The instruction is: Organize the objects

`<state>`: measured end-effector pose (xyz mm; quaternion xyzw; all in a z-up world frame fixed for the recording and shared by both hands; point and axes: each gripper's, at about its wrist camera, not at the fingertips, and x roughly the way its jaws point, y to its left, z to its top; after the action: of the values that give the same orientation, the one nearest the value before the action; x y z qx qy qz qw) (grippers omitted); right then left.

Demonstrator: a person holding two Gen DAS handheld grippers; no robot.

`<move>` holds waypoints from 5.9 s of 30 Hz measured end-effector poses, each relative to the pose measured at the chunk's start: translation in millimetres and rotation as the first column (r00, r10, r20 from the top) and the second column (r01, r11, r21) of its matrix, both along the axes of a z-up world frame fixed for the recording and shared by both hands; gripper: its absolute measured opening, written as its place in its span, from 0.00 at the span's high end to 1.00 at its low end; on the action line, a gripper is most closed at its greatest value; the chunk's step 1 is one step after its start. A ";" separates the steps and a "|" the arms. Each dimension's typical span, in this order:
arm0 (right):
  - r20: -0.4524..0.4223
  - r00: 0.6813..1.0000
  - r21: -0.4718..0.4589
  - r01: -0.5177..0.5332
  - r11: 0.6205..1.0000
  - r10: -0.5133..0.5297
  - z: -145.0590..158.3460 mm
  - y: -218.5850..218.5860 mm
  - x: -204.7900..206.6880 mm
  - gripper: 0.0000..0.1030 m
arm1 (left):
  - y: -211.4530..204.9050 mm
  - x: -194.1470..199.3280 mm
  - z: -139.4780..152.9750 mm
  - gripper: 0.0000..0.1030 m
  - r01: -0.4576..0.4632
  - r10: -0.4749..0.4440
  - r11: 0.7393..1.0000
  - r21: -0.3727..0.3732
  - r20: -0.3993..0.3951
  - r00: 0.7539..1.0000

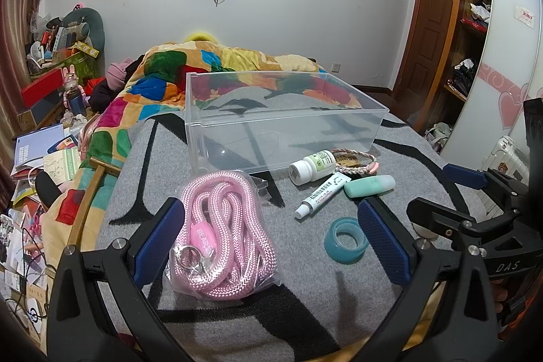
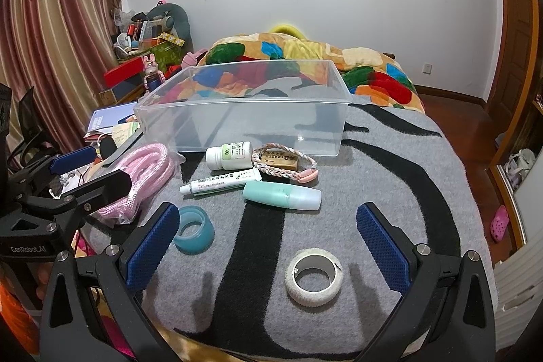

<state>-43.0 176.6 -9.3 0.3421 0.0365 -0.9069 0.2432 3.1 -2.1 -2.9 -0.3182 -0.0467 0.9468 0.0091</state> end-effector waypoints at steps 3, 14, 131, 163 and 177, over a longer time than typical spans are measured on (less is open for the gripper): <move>0.000 1.000 0.000 0.001 1.000 -0.001 0.0 0.1 -0.1 0.00 | 0.1 0.0 0.1 0.00 0.001 -0.001 1.000 0.000 -0.001 1.000; 0.003 1.000 -0.001 -0.002 1.000 0.002 0.0 -1.9 0.6 0.00 | 0.2 -0.1 -0.1 0.00 0.001 -0.001 1.000 0.000 -0.001 1.000; 0.102 0.994 0.104 -0.052 0.993 0.041 12.2 -76.8 -163.2 0.48 | -48.9 -159.0 43.8 0.43 0.013 -0.017 0.999 0.036 0.111 0.994; 0.165 0.975 0.129 -0.173 0.976 0.151 -42.4 -24.9 -68.7 0.57 | 24.9 -40.0 -28.8 0.14 0.207 -0.205 0.978 0.008 0.201 0.958; 0.188 0.955 0.074 -0.246 0.966 0.229 -33.1 -18.7 -57.0 0.70 | 46.3 -40.9 -45.8 0.57 0.251 -0.251 0.968 0.027 0.213 0.944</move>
<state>-100.0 157.9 -42.4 0.4264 0.0990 -0.8340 0.3359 -37.7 44.2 -48.7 -0.4218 -0.0064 0.8981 0.1242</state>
